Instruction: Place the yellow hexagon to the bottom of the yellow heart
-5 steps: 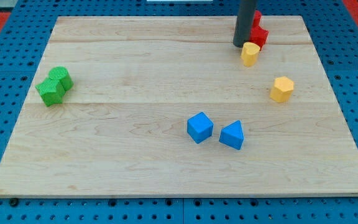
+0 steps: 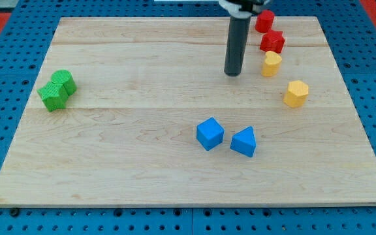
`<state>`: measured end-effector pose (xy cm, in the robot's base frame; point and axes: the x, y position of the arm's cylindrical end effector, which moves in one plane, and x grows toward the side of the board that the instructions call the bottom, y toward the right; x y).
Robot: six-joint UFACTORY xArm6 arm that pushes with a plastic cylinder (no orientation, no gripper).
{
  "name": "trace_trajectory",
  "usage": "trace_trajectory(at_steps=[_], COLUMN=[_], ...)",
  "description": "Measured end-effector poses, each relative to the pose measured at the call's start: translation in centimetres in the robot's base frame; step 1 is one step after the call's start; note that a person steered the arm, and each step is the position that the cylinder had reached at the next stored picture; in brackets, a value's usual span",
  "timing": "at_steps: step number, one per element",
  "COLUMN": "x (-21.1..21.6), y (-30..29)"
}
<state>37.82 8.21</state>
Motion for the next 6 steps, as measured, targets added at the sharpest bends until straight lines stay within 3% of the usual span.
trace_trajectory(at_steps=[1,2,3,6], x=[4.7,7.1,7.8,5.3], y=[1.7,7.6,12.0,12.1])
